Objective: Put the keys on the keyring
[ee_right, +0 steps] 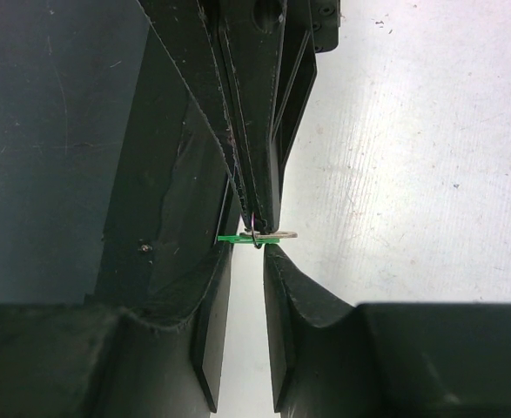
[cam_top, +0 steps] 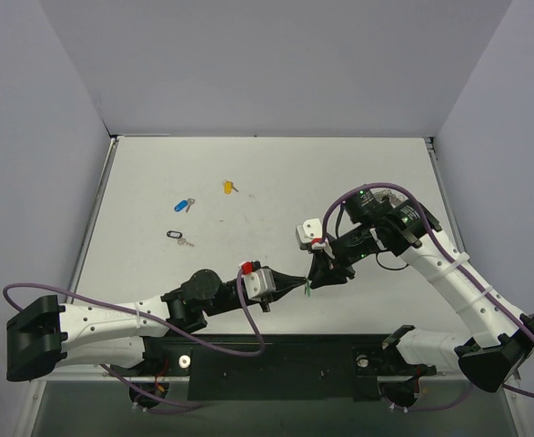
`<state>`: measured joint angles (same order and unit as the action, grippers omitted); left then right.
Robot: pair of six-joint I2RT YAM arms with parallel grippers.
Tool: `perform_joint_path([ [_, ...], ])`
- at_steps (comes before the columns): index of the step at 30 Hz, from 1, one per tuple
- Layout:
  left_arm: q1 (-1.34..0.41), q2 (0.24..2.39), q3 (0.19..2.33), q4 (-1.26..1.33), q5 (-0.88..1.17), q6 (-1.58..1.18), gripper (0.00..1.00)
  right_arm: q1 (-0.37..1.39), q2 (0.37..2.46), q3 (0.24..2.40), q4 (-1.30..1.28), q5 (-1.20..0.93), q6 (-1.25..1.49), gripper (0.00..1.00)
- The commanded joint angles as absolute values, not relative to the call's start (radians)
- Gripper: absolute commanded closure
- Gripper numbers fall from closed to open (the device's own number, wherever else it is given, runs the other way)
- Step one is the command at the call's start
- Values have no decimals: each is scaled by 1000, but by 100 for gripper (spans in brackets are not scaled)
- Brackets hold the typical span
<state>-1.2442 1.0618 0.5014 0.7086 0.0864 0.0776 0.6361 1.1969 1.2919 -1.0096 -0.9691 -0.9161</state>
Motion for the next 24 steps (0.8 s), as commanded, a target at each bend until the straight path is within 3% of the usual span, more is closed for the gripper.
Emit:
perform_joint_path([
  [1, -1250, 1063, 505, 761, 83, 54, 100, 641, 1184, 1302, -1022, -1012, -908, 82],
  [24, -1250, 1066, 500, 723, 121, 17, 100, 629, 1189, 1315, -1020, -1017, -902, 80],
])
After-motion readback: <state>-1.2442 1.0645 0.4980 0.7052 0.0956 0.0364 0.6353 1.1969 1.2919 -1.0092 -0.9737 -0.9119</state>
